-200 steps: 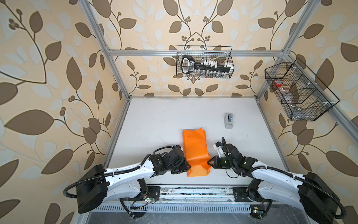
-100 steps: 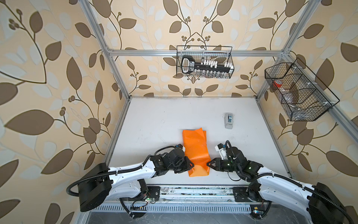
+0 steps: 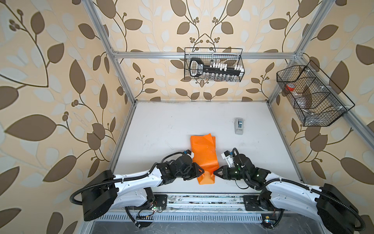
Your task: Wrap the gift box in paper
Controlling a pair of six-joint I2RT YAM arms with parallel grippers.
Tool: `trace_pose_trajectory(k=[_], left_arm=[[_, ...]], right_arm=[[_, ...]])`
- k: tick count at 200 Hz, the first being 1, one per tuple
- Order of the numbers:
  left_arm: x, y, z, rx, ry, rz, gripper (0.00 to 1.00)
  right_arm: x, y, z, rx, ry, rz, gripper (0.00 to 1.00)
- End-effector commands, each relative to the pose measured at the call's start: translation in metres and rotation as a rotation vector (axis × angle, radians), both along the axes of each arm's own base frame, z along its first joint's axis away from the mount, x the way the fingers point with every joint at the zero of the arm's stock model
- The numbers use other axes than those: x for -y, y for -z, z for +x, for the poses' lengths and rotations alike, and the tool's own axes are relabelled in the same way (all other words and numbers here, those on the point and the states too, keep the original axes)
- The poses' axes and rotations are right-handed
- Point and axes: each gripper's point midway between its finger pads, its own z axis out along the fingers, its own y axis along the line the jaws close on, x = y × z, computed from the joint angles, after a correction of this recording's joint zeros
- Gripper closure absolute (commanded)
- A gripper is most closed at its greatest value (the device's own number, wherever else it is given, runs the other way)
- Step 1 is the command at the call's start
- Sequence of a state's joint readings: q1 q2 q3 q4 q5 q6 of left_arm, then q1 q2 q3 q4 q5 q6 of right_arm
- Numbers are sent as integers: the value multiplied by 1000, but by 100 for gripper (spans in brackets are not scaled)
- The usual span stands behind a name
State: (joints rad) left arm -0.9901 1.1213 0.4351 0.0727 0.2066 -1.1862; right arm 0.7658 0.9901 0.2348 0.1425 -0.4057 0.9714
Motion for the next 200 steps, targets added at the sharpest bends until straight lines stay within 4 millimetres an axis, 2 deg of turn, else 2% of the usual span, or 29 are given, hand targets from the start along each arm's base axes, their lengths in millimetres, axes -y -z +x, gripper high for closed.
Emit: trace_pose_trajectory(k=[1,28,46,79,108,159,200], left_arm=[[4,-5,1,23,-3,-28,71],[4,-6,3,32,-9,-30,70],[6,-6,4,35,-8,-36,71],[6,-3,5,42,-13,-39,71],[7,-4,6,52,-17,-52,71],[6,-11,10,99,-26,-80,71],[4,-11,13,112,-55,-103,68]], right_arm=[[-8,-9,5,21,-5,33,83],[-11,-9,9,32,-3,26,90],[-12,-7,12,34,-2,24,100],[-17,-9,17,40,2,37,100],[-21,-16,20,57,6,67,84],[-18,-22,21,89,28,94,67],[-12,-26,26,104,88,128,47]])
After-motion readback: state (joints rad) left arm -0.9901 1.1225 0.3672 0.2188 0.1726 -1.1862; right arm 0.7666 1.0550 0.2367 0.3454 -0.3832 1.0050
